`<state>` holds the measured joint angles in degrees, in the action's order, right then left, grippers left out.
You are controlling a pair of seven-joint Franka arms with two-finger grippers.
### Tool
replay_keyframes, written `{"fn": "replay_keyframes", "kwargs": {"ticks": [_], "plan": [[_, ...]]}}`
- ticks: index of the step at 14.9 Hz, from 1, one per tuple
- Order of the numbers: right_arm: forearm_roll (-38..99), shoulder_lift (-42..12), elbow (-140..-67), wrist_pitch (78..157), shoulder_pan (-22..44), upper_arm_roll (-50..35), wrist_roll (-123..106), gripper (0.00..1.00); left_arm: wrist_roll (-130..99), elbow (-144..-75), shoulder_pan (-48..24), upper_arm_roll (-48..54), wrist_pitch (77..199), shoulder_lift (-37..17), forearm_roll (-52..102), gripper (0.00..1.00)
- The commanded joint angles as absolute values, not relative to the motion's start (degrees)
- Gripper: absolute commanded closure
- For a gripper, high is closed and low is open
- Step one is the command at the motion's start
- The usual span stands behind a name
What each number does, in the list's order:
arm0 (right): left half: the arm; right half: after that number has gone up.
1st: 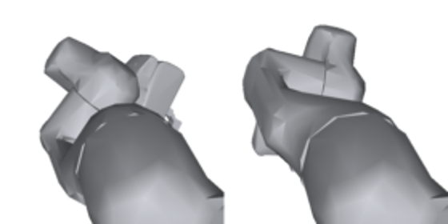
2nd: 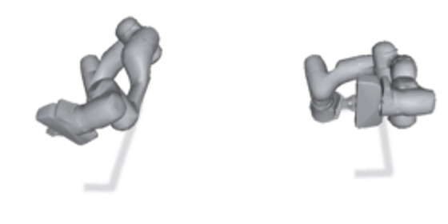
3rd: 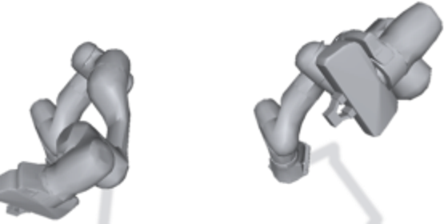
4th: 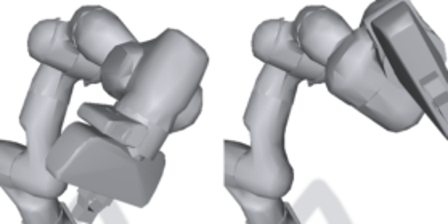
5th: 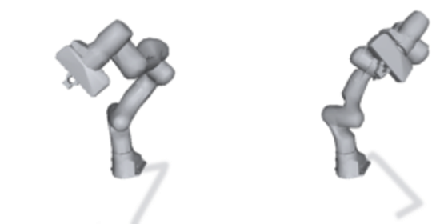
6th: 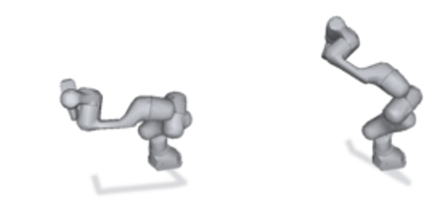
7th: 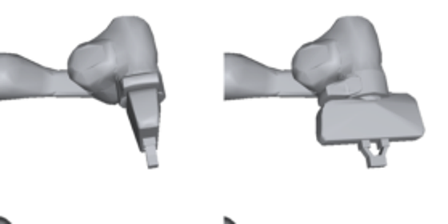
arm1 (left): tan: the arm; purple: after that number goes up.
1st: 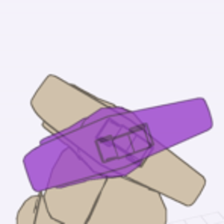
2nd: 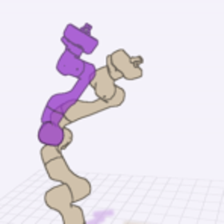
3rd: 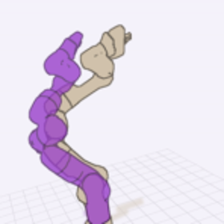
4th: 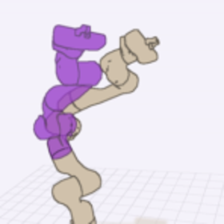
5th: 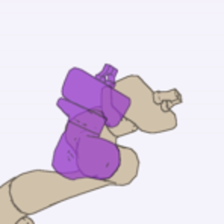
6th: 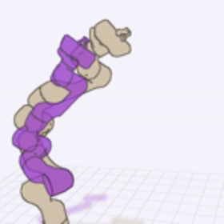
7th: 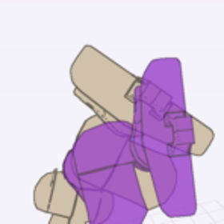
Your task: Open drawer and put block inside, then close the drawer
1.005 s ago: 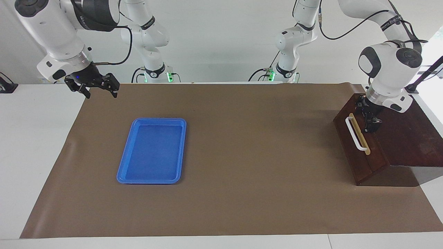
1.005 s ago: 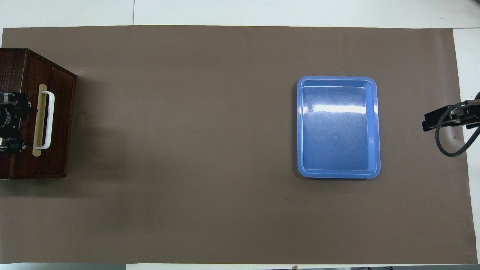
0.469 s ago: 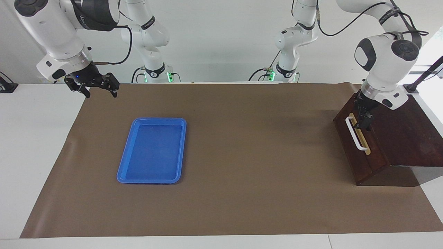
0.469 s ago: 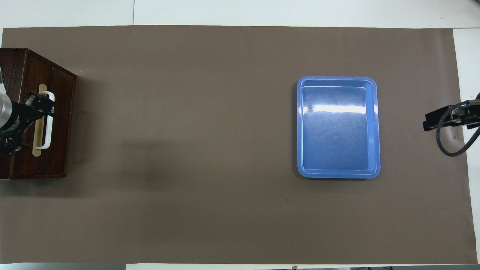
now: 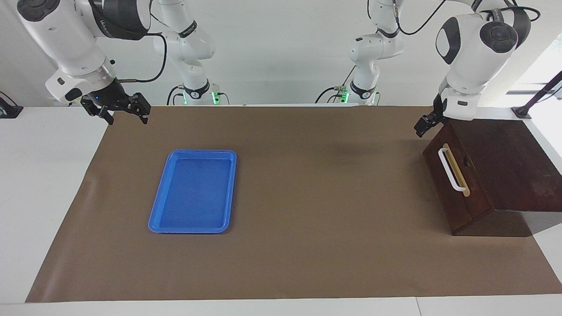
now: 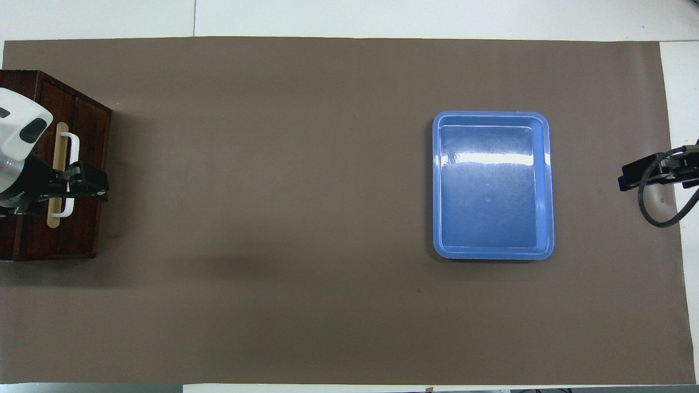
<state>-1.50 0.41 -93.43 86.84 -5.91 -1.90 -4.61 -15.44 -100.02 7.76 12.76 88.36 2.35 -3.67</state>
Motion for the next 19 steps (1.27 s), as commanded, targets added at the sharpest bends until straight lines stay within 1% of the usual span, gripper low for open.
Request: {"fn": "replay_keyframes", "kwargs": {"ticks": [1, 2, 3, 19], "plan": [[-1.8, 1.7, -94.8, 88.0, -6.9, -2.6, -4.2, 0.0, -11.4, -89.9, 4.4, 11.6, 80.0, -2.3, -2.6, 0.0], [-1.8, 1.7, -94.8, 88.0, -7.0, -2.6, -4.2, 0.0, -11.6, -90.1, 1.5, 11.0, 80.0, -1.9, -2.6, 0.0], [-1.8, 1.7, -94.8, 88.0, -6.9, -2.6, -4.2, 0.0, -11.3, -91.3, 1.2, 10.9, 80.2, -1.4, -2.6, 0.0], [-1.8, 1.7, -94.7, 88.1, -6.9, -2.6, -4.2, 0.0, -11.0, -90.7, 1.6, 10.2, 81.5, -1.8, -2.5, 0.0]]}}
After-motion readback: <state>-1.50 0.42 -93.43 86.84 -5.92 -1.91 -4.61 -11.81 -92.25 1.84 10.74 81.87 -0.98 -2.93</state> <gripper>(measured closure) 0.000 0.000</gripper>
